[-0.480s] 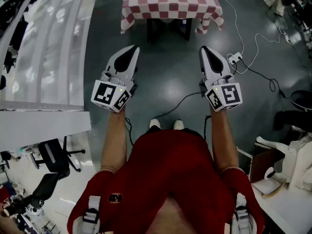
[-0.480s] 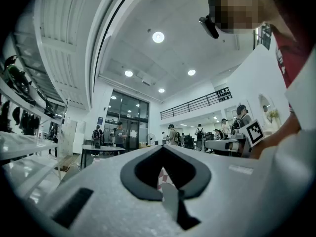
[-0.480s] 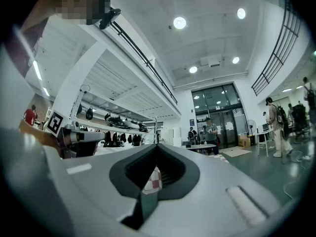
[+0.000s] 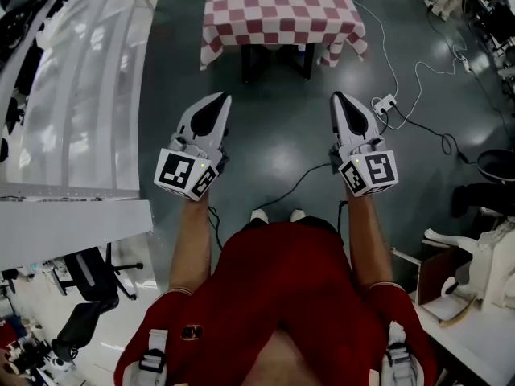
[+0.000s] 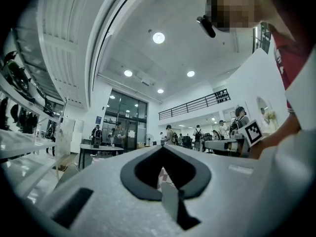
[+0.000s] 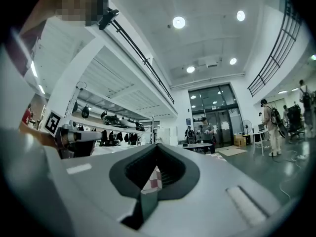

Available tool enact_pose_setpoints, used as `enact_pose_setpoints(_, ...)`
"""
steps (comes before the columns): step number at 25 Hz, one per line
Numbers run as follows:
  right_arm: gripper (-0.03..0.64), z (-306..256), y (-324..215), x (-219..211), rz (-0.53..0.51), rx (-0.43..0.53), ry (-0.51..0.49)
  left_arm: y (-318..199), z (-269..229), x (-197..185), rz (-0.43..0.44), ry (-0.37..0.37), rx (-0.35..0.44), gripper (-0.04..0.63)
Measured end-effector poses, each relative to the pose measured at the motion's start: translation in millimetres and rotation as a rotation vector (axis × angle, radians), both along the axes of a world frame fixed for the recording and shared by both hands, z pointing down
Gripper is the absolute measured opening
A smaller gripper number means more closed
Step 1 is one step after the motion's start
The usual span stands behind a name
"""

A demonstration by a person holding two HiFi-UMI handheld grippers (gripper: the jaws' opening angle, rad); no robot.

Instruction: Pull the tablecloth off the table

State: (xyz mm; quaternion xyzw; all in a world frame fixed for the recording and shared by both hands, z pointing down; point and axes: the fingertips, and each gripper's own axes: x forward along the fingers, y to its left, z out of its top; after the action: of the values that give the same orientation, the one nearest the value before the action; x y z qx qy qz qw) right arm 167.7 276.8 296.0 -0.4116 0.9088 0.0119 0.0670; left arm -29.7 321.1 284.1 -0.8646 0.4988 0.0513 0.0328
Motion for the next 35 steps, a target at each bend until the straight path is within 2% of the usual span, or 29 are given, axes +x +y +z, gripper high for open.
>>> enact_pose_setpoints(8,0.012,6,-3,-21,0.041,-0.005,0.024,-10,11,-38,0.001,0.02,-0.012,0.003)
enact_pose_setpoints(14,0.012,5,-32,-31,0.031,0.005,0.031,-35,18,-55,-0.019,0.02,-0.027,0.003)
enact_pose_setpoints(18,0.012,11,-104,-49,0.029,0.013,0.037,-103,24,-76,-0.031,0.003,-0.038,0.003)
enact_pose_setpoints(22,0.012,6,-234,-89,0.021,0.013,0.044,-232,19,-118,-0.046,-0.002,-0.063,0.003)
enact_pose_setpoints(24,0.012,8,-281,-100,0.012,0.017,0.056,-278,19,-129,-0.059,-0.009,-0.075,0.003)
enact_pose_setpoints(29,0.012,24,-282,-58,-0.065,0.059,0.098,-274,35,-82,-0.133,-0.026,-0.074,0.003)
enact_pose_setpoints(35,0.012,22,-387,-54,-0.125,0.054,0.052,-360,27,-83,-0.213,-0.039,-0.073,0.003)
